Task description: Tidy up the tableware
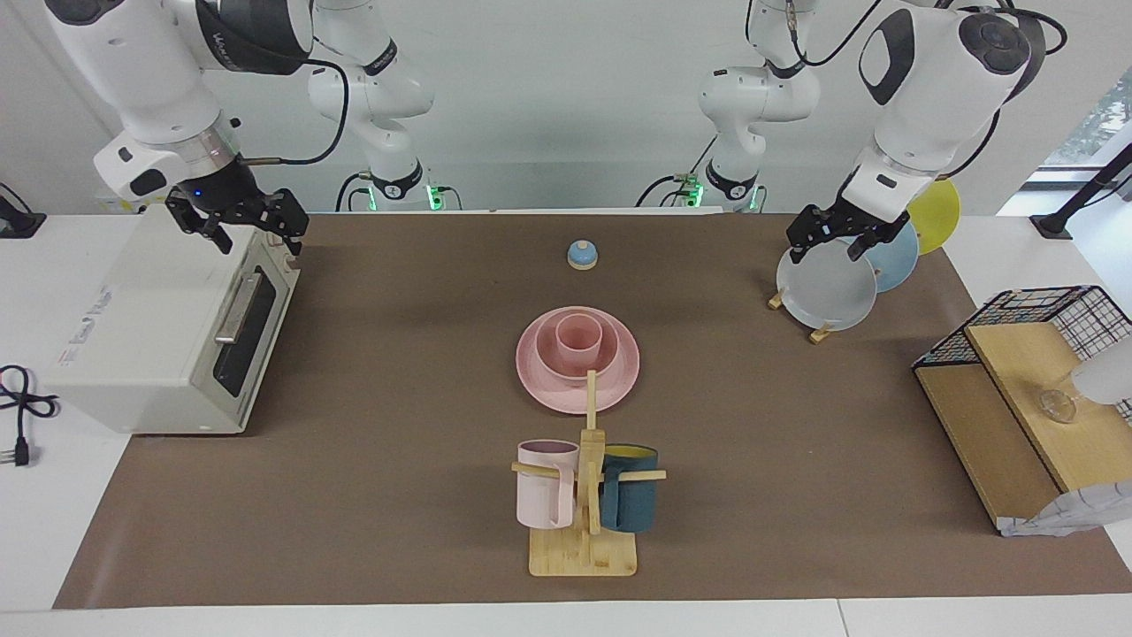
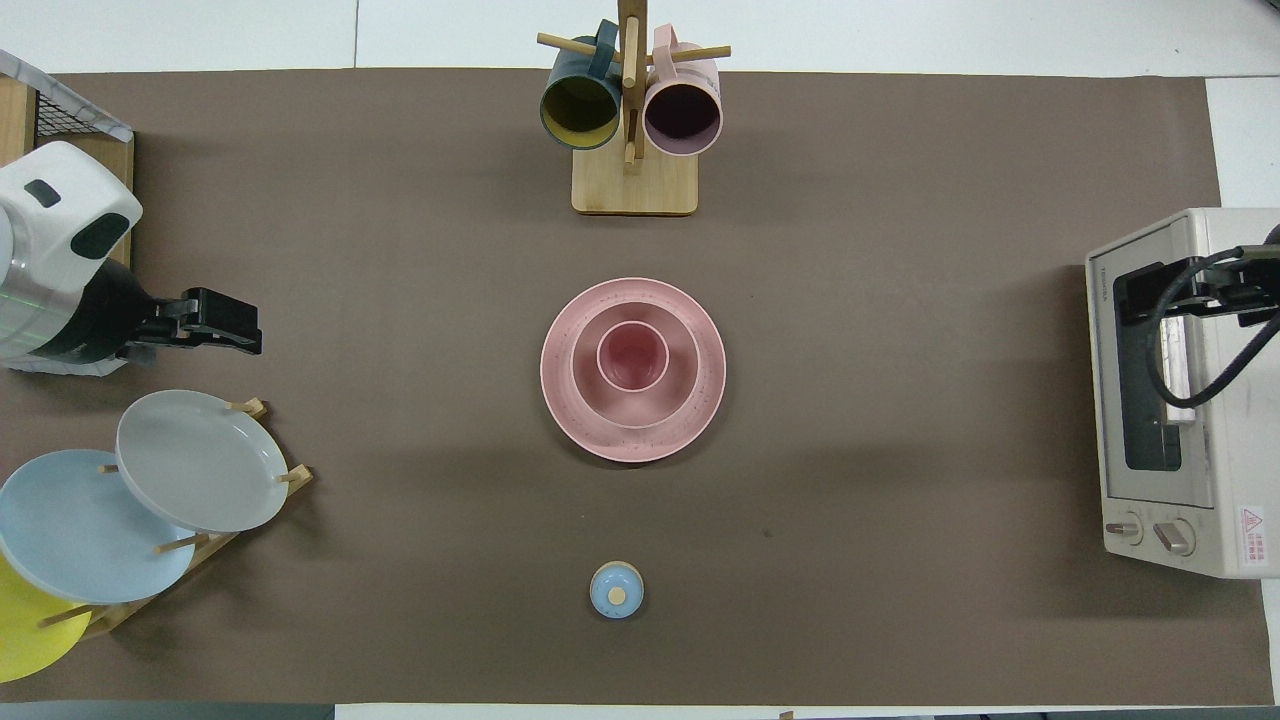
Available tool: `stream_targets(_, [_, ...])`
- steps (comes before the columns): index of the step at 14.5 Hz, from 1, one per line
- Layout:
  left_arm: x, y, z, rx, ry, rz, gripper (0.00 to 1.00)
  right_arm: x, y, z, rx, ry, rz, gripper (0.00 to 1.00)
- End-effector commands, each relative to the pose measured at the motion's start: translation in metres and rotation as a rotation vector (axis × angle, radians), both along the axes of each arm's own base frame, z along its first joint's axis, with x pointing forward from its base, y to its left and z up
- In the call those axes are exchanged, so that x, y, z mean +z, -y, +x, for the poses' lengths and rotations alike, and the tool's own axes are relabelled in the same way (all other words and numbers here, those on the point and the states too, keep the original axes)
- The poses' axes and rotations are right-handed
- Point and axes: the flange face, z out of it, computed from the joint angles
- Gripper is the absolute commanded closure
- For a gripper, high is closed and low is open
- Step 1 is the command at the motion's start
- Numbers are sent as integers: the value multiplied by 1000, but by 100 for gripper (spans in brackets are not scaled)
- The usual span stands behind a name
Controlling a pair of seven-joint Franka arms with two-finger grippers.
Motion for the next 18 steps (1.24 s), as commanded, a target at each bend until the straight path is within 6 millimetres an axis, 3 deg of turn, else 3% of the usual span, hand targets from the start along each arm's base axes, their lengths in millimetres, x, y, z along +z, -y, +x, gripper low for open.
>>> stream_targets(1, [28,-8,-8,-29,-10,55,0,1,1,-6,15,-9,17,0])
stream_targets(4, [36,-6,-8,-30,17,51,0,1,2,-6,13,-9,17,0])
stream_targets(7, [27,-8,-2,-12,73,31,0,1,2,-6,13,-9,17,0])
stream_targets(18, [26,-6,0,-11,73,6,0,1,1,-6,15,-9,17,0])
